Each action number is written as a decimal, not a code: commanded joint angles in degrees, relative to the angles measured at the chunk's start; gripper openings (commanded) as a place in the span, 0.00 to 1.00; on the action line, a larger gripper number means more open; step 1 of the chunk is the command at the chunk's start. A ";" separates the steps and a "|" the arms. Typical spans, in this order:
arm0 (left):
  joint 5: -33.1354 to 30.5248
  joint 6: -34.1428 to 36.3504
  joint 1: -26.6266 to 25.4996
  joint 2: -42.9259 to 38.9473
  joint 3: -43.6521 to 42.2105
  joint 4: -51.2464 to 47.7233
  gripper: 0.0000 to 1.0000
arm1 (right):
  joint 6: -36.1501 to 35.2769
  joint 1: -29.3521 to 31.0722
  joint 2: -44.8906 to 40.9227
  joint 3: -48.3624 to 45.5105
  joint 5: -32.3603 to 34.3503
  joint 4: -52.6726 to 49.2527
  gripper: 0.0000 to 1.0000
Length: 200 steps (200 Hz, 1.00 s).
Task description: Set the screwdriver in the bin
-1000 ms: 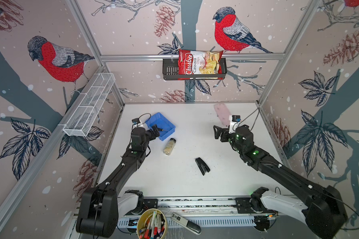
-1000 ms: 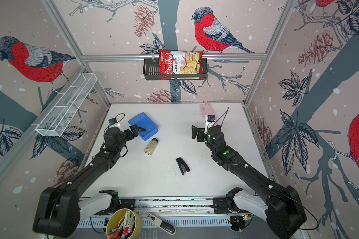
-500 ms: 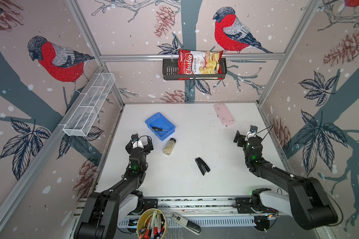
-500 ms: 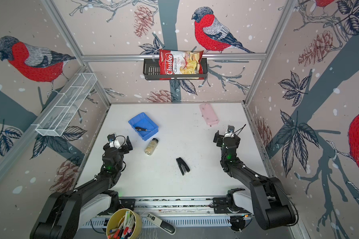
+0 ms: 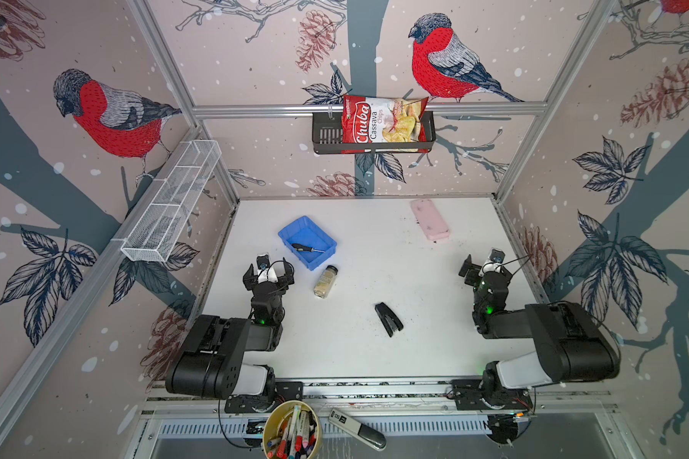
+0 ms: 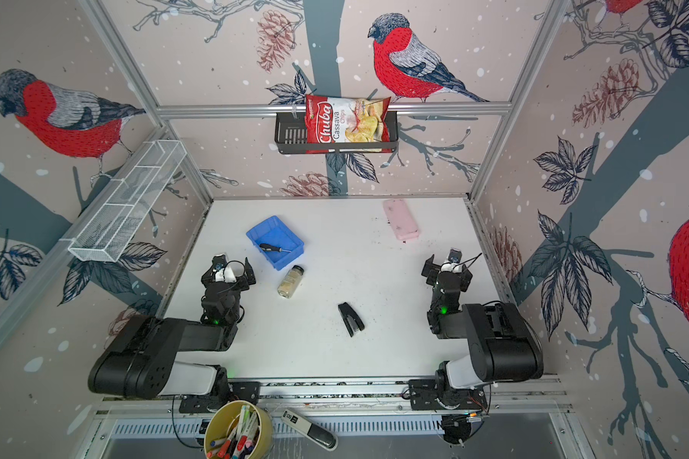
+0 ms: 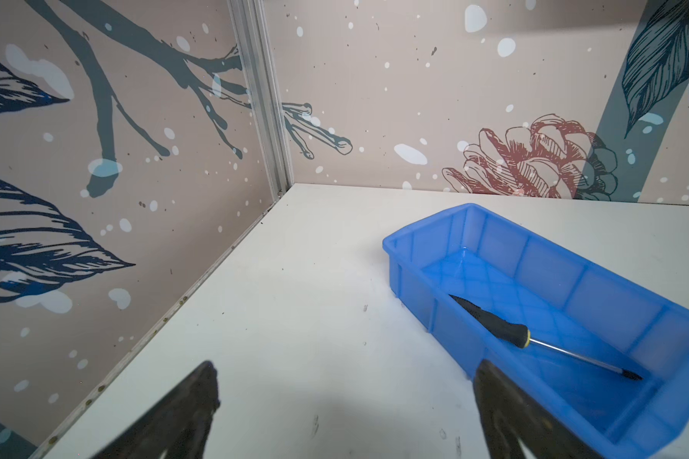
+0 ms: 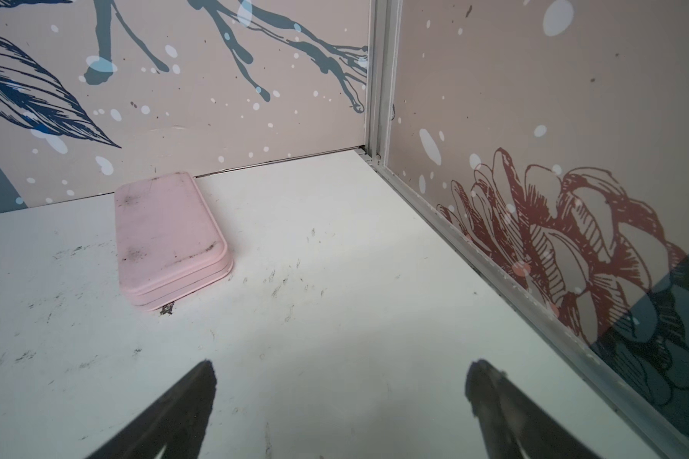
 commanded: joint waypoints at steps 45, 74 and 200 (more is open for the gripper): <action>2.74 -1.14 1.62 6.64 4.19 3.65 0.98 | 2.33 -1.66 0.32 1.63 -3.57 2.44 1.00; 3.09 -1.19 1.80 6.59 3.99 3.67 0.98 | 2.36 -1.66 0.24 1.63 -3.60 2.12 1.00; 3.19 -1.04 1.71 6.73 4.23 3.55 0.98 | 2.34 -1.65 0.23 1.63 -3.57 2.13 1.00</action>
